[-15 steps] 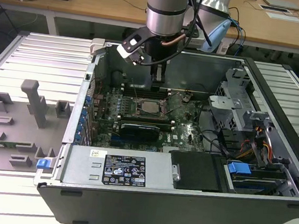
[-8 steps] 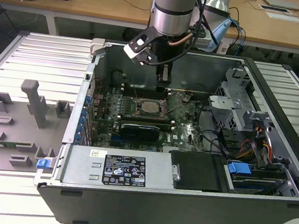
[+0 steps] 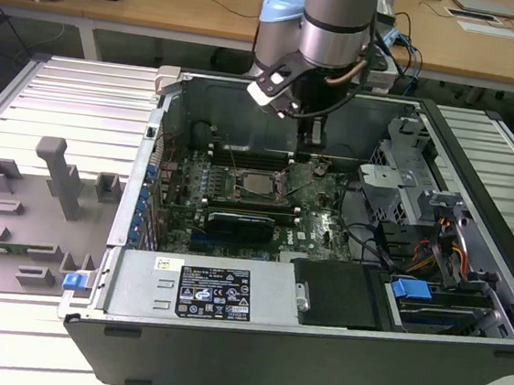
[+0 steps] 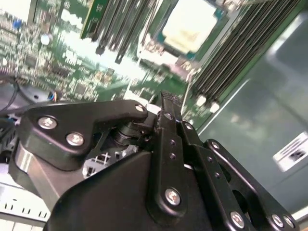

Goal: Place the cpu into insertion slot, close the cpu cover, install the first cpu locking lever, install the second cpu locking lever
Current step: 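Close the cpu cover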

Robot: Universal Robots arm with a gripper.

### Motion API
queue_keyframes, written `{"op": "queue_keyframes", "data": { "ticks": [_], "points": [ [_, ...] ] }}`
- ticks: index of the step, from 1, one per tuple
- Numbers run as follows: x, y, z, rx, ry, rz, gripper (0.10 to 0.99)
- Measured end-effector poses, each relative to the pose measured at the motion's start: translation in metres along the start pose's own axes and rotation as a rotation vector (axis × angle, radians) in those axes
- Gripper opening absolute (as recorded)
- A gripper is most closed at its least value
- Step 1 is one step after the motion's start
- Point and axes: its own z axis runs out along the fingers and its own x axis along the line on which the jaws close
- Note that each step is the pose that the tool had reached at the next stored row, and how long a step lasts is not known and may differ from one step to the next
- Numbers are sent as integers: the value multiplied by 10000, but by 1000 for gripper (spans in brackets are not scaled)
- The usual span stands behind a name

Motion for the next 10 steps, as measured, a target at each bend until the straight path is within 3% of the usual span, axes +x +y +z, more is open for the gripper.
{"op": "queue_keyframes", "data": {
  "ticks": [4, 5, 10],
  "points": [
    [-13, 280, 14, 7, -1, 0, 106],
    [-13, 317, 17, 7, 2, -1, 106],
    [-16, 319, 64, 7, 0, -1, 106]
  ]
}}
